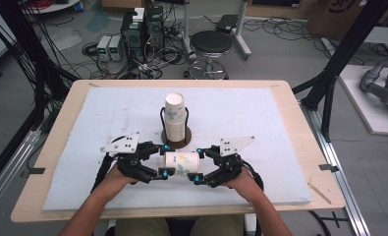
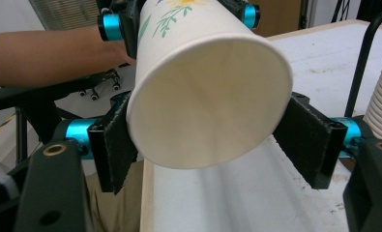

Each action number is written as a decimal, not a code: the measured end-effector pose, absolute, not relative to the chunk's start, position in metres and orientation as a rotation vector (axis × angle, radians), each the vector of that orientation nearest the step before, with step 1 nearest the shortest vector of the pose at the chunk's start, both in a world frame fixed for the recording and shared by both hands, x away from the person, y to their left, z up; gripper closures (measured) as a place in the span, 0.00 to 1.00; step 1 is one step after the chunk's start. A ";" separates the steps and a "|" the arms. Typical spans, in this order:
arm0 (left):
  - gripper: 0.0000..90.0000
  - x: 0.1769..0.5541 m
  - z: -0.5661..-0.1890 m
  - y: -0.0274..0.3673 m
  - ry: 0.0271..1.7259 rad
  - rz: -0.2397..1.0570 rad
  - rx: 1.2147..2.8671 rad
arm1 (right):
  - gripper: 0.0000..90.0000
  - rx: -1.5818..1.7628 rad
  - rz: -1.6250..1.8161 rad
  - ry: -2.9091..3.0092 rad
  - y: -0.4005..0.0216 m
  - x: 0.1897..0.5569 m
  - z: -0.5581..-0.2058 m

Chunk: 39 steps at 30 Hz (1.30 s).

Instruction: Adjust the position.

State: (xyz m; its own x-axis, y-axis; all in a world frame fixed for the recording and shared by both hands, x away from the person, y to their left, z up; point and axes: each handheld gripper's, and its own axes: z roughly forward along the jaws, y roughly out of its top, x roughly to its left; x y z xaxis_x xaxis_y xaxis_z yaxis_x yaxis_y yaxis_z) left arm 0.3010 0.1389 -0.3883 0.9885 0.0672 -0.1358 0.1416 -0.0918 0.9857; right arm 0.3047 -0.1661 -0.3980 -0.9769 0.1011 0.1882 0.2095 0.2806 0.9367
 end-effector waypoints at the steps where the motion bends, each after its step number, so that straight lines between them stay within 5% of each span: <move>1: 0.41 0.301 -0.389 0.139 0.162 -0.062 1.665 | 0.32 -0.298 -1.801 -2.435 -0.166 0.305 -0.398; 11: 0.39 0.299 -0.393 0.139 0.207 -0.077 1.691 | 0.35 -0.316 -1.761 -2.437 -0.166 0.306 -0.397; 12: 0.33 0.297 -0.394 0.137 0.239 -0.063 1.717 | 0.35 -0.312 -1.760 -2.435 -0.166 0.306 -0.397; 13: 0.14 0.296 -0.394 0.135 0.258 -0.054 1.736 | 0.35 -0.313 -1.748 -2.440 -0.166 0.306 -0.396; 39: 0.14 0.293 -0.385 0.140 0.290 0.049 1.941 | 0.34 -0.319 -1.408 -2.754 -0.152 0.313 -0.376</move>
